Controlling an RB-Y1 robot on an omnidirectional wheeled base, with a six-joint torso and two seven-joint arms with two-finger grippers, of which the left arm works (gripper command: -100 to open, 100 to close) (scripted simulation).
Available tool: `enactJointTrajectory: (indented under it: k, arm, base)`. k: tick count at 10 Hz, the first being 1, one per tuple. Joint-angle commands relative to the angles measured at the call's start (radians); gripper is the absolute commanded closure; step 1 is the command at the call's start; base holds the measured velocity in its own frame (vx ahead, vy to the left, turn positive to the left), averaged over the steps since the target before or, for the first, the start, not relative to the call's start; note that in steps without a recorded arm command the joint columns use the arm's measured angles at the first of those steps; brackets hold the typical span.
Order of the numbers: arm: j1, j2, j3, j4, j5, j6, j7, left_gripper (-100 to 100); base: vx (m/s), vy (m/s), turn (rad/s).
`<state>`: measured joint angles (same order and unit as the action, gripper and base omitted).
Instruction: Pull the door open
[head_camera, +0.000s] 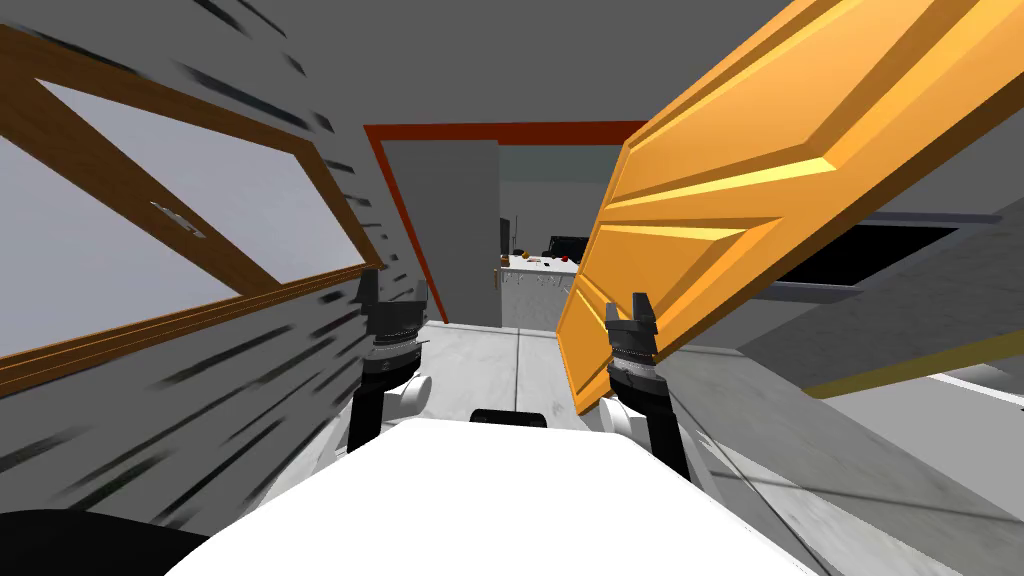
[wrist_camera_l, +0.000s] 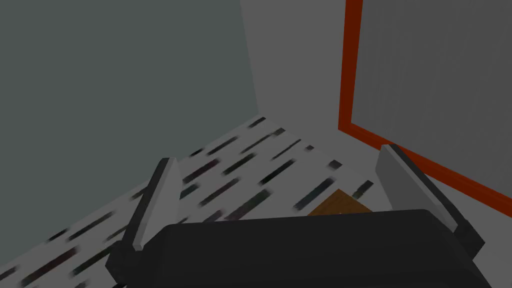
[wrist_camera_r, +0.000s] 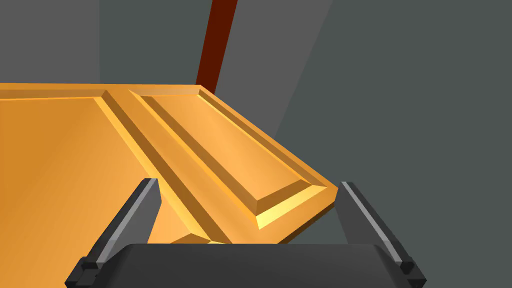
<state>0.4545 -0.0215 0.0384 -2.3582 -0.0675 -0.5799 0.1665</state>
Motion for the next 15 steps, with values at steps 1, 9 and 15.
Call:
enactJointTrajectory:
  k: [1, 9, 15]
  arm:
    - [-0.004, 0.013, -0.004, 0.036, 0.031, -0.011, 0.025, -100]
    - [-0.018, 0.051, -0.02, 0.162, 0.141, -0.049, 0.112, -100]
    - [-0.032, 0.08, -0.034, 0.284, 0.248, -0.086, 0.196, -100]
  base:
    - [0.058, 0.004, -0.16]
    - [0.091, 0.02, -0.103]
    - [0.088, 0.031, -0.12]
